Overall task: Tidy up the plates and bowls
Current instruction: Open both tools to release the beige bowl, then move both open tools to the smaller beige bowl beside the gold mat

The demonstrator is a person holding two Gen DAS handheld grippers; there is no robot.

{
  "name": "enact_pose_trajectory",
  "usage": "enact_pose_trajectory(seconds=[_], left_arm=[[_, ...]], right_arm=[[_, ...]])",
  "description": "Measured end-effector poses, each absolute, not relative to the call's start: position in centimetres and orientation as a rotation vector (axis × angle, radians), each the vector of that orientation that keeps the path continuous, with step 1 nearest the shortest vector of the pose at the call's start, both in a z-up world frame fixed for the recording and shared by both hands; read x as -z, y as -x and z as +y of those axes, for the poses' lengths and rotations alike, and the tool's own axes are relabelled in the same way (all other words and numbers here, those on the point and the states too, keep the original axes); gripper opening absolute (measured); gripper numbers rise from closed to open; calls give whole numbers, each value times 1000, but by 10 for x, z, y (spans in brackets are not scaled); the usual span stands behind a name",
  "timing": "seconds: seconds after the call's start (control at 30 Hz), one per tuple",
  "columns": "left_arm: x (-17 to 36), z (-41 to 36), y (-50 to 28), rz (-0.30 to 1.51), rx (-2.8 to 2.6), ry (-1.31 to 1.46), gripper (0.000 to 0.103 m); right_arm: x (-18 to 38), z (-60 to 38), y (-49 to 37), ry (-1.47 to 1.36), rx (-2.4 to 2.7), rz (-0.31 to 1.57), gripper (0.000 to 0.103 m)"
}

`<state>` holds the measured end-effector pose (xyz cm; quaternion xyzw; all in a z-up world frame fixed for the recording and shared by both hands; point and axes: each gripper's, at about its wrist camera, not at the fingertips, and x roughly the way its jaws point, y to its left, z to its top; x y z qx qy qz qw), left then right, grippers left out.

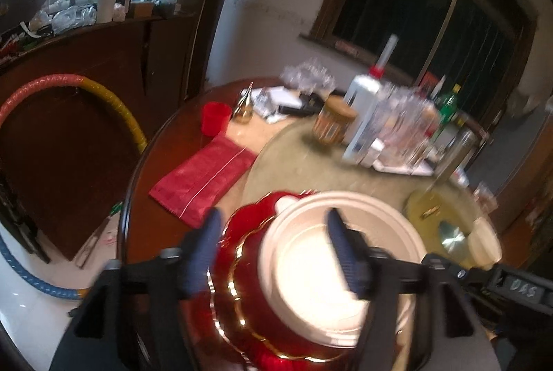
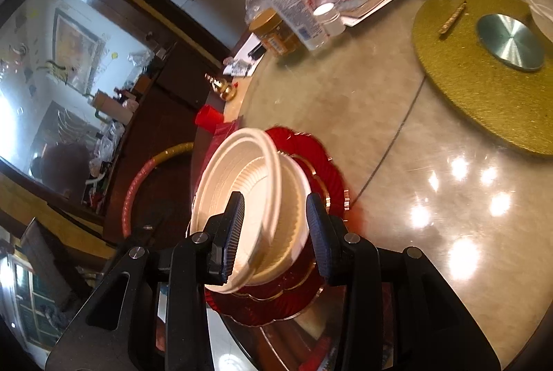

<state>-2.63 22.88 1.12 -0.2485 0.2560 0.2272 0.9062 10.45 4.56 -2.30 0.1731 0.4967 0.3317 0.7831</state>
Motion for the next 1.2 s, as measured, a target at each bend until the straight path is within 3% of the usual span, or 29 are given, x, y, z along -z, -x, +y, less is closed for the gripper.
enact_pose_trajectory(seconds=[0.1, 0.2, 0.3, 0.37, 0.5, 1.2], left_arm=[[-22, 221, 33, 463, -476, 492, 81], [-33, 206, 33, 425, -463, 444, 81], [-43, 180, 26, 400, -421, 370, 84], [-46, 164, 22, 394, -385, 323, 88], [-49, 127, 7, 407, -292, 245, 102], [-24, -1, -128, 710, 30, 282, 102]], right_arm=[[20, 26, -105, -427, -703, 1044, 37], [19, 1, -105, -496, -686, 1008, 59], [20, -22, -108, -556, -660, 987, 62], [24, -35, -110, -583, -643, 987, 71], [36, -64, -114, -642, -617, 996, 72], [10, -230, -138, -806, -479, 891, 72]])
